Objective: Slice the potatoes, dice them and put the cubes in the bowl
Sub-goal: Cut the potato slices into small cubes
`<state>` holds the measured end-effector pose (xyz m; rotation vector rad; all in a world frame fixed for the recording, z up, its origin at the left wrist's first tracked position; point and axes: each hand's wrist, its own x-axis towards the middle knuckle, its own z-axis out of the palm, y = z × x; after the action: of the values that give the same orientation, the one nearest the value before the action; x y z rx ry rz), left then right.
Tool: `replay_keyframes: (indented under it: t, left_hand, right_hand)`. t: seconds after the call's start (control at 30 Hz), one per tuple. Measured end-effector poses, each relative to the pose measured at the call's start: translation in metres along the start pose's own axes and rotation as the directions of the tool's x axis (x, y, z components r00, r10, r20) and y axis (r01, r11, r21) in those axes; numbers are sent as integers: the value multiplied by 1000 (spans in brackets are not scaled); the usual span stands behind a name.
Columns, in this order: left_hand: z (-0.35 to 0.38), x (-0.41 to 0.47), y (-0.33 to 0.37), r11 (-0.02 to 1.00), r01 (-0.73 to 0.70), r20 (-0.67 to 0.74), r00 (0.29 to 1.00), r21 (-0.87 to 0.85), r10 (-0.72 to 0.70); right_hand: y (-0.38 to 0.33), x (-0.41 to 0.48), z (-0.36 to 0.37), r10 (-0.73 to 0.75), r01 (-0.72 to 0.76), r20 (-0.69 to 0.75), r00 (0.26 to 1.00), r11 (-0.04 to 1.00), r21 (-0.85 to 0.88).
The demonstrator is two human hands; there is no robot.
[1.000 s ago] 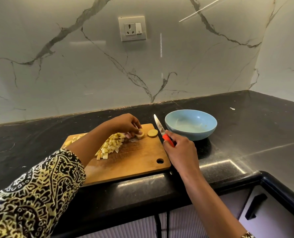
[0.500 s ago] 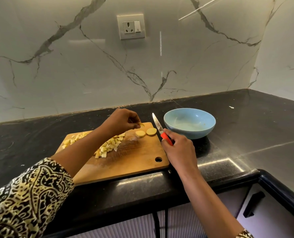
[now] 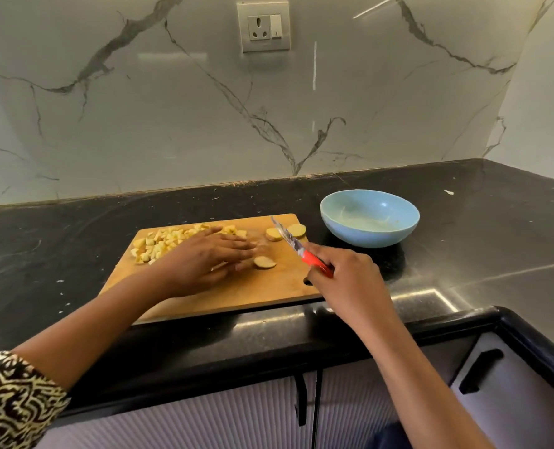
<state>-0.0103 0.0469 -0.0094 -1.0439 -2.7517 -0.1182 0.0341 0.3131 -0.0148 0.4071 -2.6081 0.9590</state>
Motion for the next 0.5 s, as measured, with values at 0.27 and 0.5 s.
replay_keyframes:
  t: [0.27, 0.5]
  left_hand:
    - [8, -3, 9, 997, 14, 19, 1000, 73, -15]
    - [3, -2, 15, 988, 25, 56, 998, 152, -34]
  right_hand:
    - [-8, 5, -29, -141, 184, 229, 963, 967, -176]
    - [-6, 22, -32, -186, 247, 355, 916, 959, -136]
